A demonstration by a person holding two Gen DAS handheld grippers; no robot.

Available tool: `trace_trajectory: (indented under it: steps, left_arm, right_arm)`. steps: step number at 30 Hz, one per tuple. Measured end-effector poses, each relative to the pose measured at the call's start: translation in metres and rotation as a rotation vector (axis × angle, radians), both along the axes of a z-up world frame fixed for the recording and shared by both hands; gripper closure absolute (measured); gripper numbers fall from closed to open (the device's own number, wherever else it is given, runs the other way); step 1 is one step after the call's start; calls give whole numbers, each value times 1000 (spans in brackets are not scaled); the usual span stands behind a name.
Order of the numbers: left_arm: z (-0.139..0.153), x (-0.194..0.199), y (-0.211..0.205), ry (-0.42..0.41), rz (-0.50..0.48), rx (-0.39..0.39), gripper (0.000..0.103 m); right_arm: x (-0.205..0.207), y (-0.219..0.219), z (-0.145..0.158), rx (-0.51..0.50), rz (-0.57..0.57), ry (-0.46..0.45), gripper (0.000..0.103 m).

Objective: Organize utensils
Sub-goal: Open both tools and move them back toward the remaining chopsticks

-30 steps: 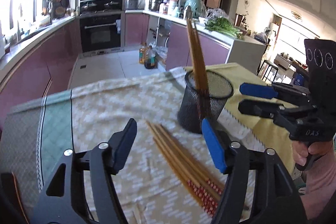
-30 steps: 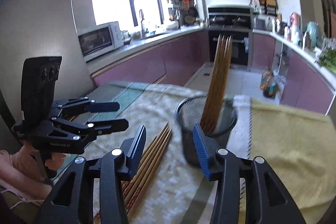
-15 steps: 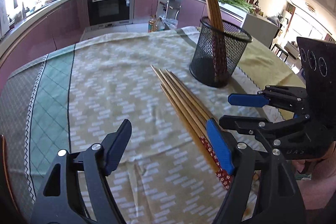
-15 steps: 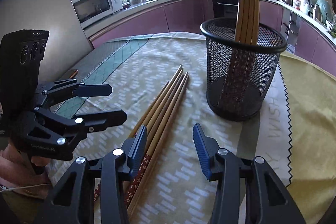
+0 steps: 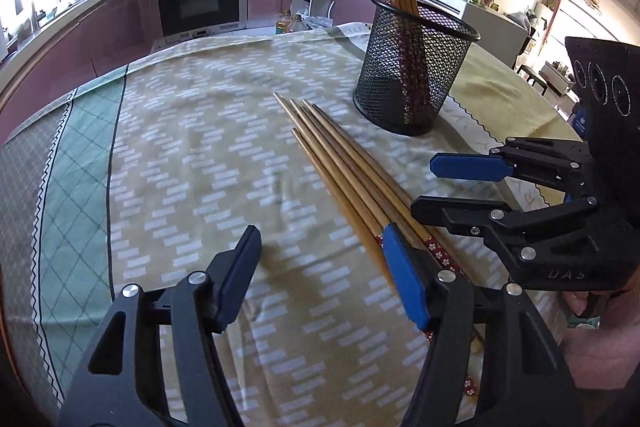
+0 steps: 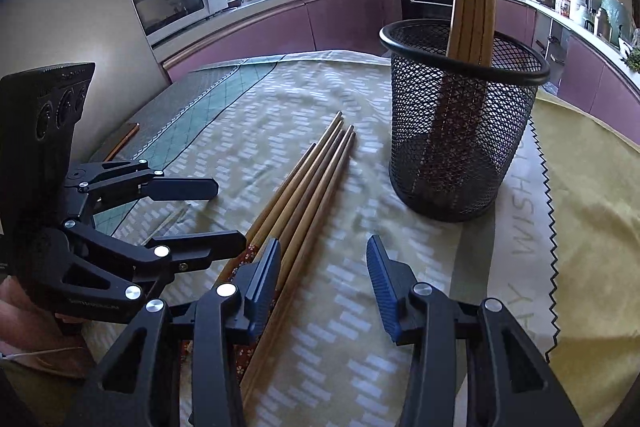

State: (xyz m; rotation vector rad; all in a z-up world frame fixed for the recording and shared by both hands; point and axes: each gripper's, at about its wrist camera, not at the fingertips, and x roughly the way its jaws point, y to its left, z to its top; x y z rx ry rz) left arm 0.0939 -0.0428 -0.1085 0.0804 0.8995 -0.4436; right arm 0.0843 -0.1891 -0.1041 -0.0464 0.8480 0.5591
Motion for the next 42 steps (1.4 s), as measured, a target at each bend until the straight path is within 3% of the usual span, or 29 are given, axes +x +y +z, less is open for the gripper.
trace_trajectory:
  steps: [13,25,42]
  left_arm:
    - [-2,2,-4,1,-4,15,42]
    - [-4,3,-2,-9,-8,29,49]
    - [-6,17,0,-15,-17,40,66]
  right_arm:
    - [3,2,-4,-24,-12,11,61]
    - [5,1,-5,-40,-24,11,63]
    - [11,21,-6,-118,-21,-10,77]
